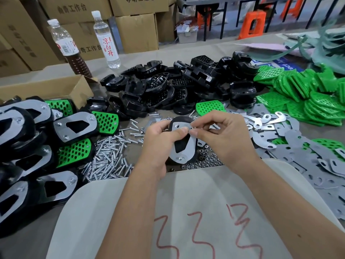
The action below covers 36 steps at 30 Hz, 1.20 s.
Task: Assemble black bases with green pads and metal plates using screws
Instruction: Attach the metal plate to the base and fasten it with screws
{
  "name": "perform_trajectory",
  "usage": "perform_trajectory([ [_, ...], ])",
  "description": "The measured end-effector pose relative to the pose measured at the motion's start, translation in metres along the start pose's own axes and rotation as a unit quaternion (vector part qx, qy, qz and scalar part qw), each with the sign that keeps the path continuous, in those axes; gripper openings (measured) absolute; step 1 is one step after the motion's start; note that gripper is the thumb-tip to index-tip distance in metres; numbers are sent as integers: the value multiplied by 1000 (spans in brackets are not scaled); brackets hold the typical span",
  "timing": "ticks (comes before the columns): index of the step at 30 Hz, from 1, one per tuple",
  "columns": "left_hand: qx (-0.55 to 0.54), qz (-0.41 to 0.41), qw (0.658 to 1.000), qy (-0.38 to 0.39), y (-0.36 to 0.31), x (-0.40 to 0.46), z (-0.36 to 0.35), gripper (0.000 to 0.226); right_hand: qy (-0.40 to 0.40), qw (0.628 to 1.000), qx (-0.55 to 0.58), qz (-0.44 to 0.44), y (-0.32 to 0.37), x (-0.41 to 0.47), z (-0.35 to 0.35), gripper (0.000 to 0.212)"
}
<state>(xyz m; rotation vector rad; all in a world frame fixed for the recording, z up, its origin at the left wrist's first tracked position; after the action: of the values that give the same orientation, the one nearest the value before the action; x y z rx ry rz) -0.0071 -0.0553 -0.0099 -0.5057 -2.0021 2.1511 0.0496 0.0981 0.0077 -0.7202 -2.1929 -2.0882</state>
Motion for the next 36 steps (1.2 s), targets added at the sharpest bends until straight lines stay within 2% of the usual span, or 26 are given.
perform_trajectory([
  [3,2,3,1000,2,0,0,0,7,-3,1000,8,-11,-2,1,2,19],
  [6,11,6,1000,-6,0,-1,1,7,27,999,5,-22,-4,2,2,16],
  [19,-2,22,1000,6,0,0,2,8,53,998,-10,21,-1,2,-1,15],
  [25,-6,41,999,34,2,1,4,30,90,996,20,6,-2,5,1,19],
  [36,19,12,999,27,0,0,3,19,44,999,9,22,-1,4,3,13],
])
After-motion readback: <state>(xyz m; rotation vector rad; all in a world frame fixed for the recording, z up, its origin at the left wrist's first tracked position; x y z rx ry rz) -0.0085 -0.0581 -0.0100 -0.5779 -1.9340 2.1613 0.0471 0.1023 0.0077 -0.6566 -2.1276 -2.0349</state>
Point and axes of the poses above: each hand's wrist, its own x-axis towards the middle knuckle, its own z-axis out of the back of the hand, y = z × x, the point moved 5 cm from there along x, towards the middle knuckle, and after that the axes turned 12 degrees about x, right-handed, at the moved point
